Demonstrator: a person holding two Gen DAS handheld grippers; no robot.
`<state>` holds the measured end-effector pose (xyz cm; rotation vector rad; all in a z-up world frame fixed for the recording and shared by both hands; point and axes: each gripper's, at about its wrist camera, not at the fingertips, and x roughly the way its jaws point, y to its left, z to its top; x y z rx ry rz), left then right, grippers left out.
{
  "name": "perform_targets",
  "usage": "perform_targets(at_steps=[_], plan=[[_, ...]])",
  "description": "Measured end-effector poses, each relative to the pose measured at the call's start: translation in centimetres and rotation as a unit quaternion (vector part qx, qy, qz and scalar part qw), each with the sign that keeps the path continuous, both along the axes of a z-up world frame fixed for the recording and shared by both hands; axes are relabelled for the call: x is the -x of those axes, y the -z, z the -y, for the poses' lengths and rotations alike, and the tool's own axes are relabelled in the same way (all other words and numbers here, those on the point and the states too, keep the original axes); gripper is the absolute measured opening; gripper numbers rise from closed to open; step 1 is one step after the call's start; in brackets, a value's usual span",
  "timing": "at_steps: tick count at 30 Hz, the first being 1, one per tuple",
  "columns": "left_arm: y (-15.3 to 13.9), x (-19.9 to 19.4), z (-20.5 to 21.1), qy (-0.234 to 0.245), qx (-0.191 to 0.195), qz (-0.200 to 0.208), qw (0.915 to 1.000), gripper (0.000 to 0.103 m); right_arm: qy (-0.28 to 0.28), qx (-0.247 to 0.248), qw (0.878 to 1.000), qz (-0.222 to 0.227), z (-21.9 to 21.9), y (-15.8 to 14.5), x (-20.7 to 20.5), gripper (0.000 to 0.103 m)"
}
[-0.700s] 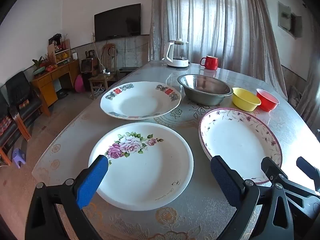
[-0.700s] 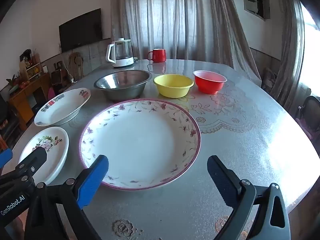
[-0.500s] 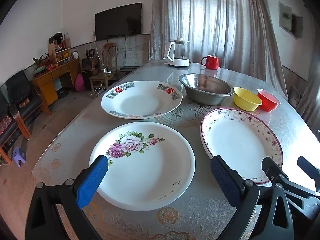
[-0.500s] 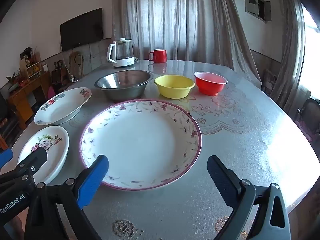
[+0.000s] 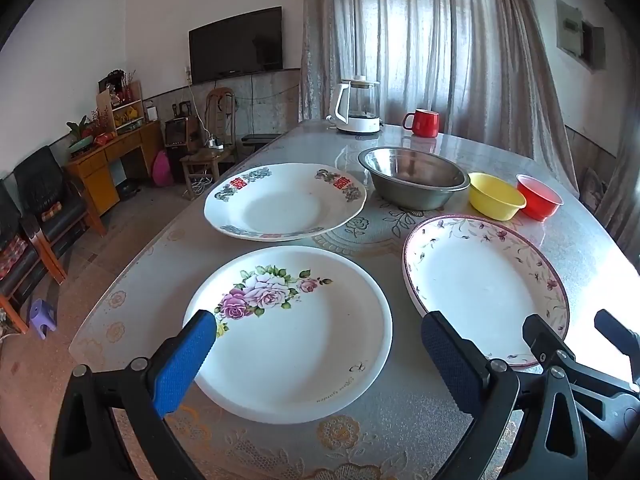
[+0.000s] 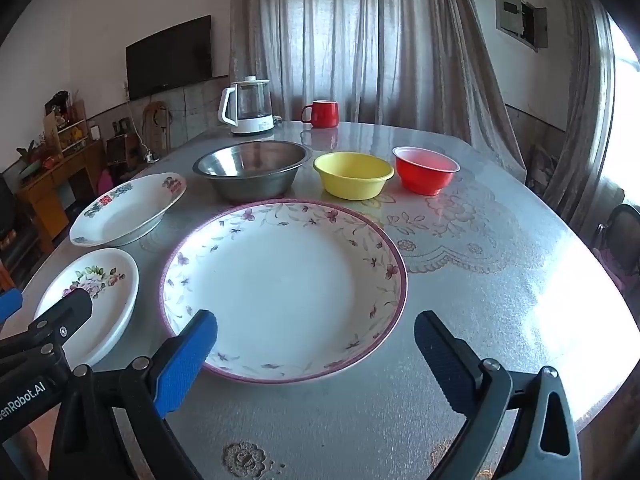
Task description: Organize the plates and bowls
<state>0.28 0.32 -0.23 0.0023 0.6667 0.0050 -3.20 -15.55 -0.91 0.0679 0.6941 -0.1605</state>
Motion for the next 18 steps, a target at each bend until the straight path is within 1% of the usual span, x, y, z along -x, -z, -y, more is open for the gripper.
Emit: perform_targets(at_steps=[9, 18], plan=[[0.05, 0.04, 0.49, 0.003, -0.007, -0.002, 1.0, 0.103, 0.002, -0.007, 1.0, 0.0, 0.34, 0.06, -0.05, 0.101], [0.21, 0.09, 0.71, 0.007, -0.006, -0.004, 1.0, 0.103, 0.001, -0.01, 1.0, -0.001, 0.46, 0.15, -0.01, 0.101]])
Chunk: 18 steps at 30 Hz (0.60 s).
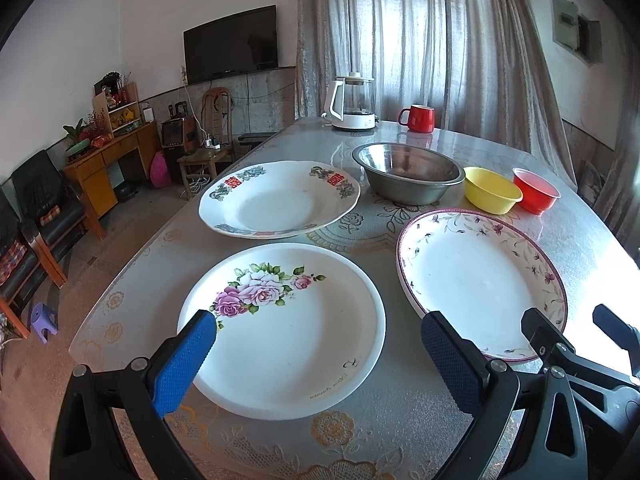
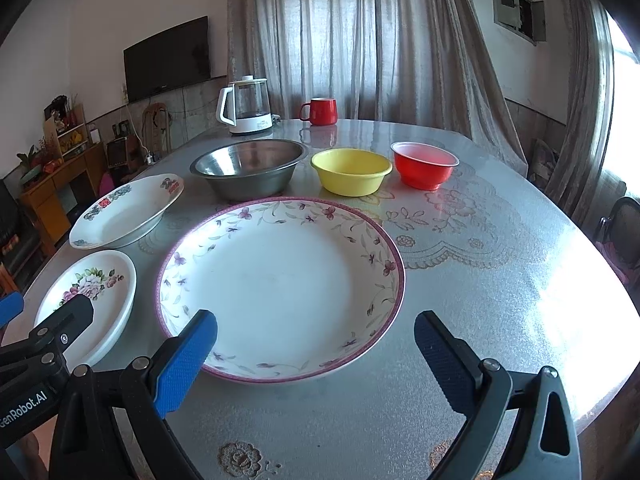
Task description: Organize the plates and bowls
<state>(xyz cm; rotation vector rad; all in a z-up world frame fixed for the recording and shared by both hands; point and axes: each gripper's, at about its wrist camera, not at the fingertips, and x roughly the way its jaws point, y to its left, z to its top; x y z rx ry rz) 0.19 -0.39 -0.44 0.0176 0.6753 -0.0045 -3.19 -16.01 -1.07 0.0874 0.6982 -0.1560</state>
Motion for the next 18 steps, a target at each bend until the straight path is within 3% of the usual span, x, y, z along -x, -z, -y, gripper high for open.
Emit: perform_targets(at_steps=[18], plan=[[-0.39, 0.23, 0.5, 0.01, -0.002, -0.001, 1.0, 0.103, 0.003, -0.004, 1.0, 0.007, 0.49, -0.39, 0.3, 0.101]])
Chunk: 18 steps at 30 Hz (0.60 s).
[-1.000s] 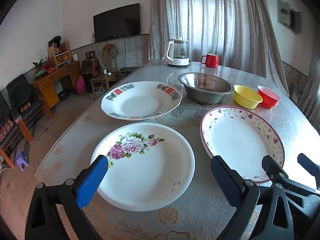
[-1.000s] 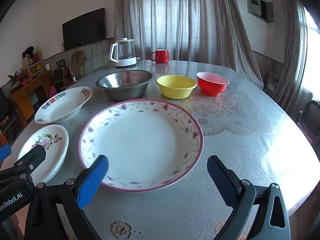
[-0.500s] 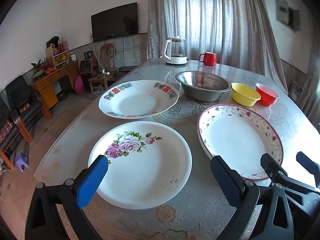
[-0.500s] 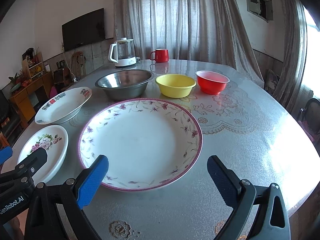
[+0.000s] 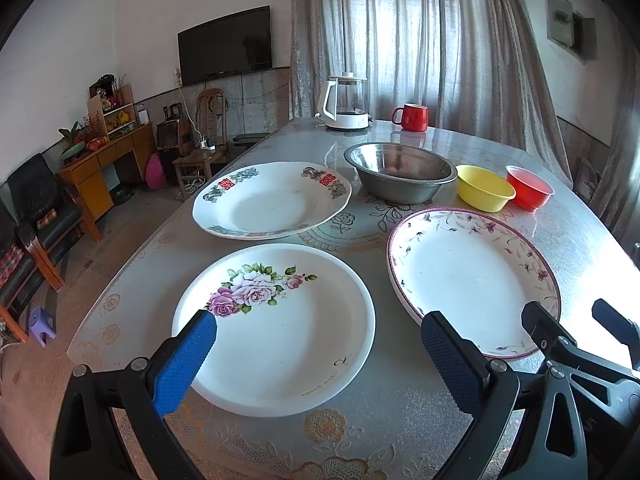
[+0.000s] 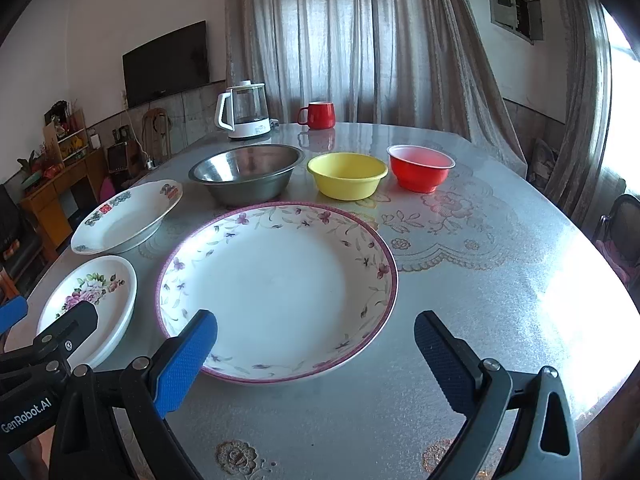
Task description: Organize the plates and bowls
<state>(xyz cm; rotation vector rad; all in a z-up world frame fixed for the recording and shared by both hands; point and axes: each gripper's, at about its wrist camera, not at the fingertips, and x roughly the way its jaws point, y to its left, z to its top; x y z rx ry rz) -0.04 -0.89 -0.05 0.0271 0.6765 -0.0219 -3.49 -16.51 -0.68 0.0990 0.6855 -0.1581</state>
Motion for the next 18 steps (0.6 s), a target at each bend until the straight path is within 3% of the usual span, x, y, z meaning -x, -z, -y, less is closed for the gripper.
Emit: perform_targets(at_steps=[18], plan=[[-0.18, -0.13, 0.92, 0.017, -0.004, -0.002, 0.9998, 0.103, 0.006, -0.008, 1.0, 0.002, 0.92, -0.11, 0.13, 0.101]])
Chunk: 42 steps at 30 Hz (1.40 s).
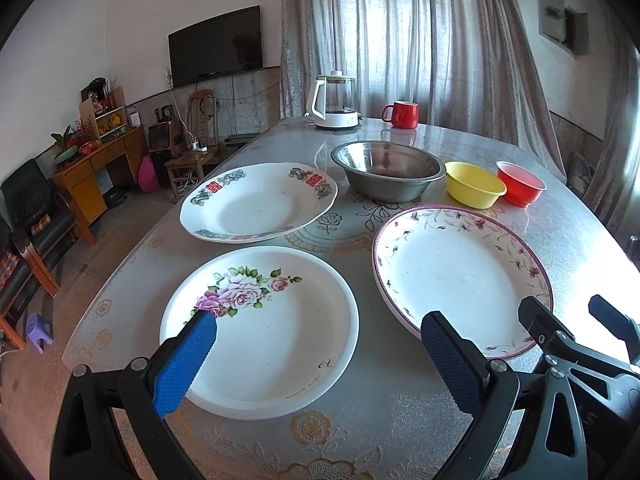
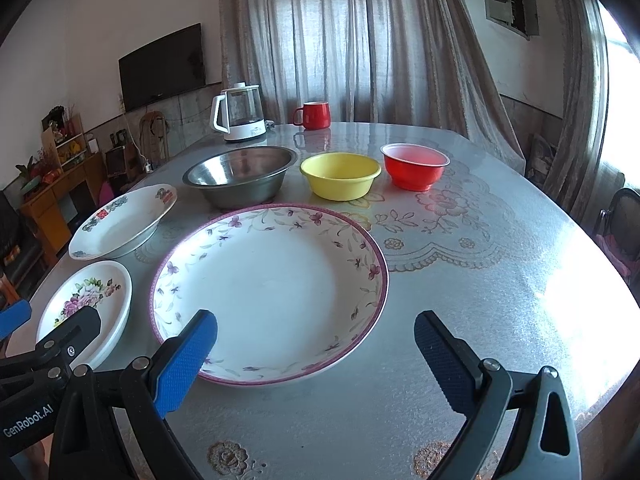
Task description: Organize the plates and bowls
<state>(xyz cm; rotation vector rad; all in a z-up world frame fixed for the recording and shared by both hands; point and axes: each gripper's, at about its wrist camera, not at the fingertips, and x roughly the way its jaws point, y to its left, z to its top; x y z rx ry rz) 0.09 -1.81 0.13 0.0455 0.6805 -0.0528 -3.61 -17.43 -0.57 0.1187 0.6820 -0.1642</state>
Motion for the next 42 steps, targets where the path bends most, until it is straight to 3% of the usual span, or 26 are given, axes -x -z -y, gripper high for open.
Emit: perform_targets(at_steps=[19, 23, 25, 30, 33, 36, 39, 42], plan=[[0.1, -0.6, 2.2, 0.047, -0.004, -0.011, 0.9988, 0.103, 0.021, -0.019, 1.0, -0.007, 2.4, 0.4, -0.2, 0.101], [0.1, -1.1, 2.5, 0.076, 0.018, -0.028, 0.9965, 0.103, 0.024, -0.033, 0.999, -0.007, 3.4, 0.4, -0.3, 0.101], [0.0, -1.7, 2.5, 0.097, 0.048, -0.047, 0.993, 0.103, 0.021, -0.049, 0.999, -0.009, 4.1, 0.5, -0.4, 0.101], [-0.6, -3.9, 2.7, 0.152, 0.109, -0.084, 0.9788, 0.103, 0.005, -0.096, 0.995, -0.011, 5.6, 1.0, -0.6, 0.099], [-1.0, -5.5, 2.9, 0.169, 0.123, -0.1, 0.9729, 0.103, 0.002, -0.118, 0.993, -0.017, 6.3, 1.4, -0.8, 0.093], [-1.1, -6.9, 2.6, 0.165, 0.13, -0.102, 0.9724, 0.103, -0.005, -0.126, 0.992, -0.022, 6.6, 1.8, -1.0, 0.08], [-0.5, -8.8, 2.5, 0.162, 0.144, -0.13, 0.9675, 0.101, -0.018, -0.129, 0.991, -0.032, 6.6, 2.2, -1.2, 0.064], [-0.1, -10.2, 2.6, 0.158, 0.138, -0.139, 0.9679, 0.095, -0.026, -0.124, 0.991, -0.04, 6.4, 2.7, -1.5, 0.047]])
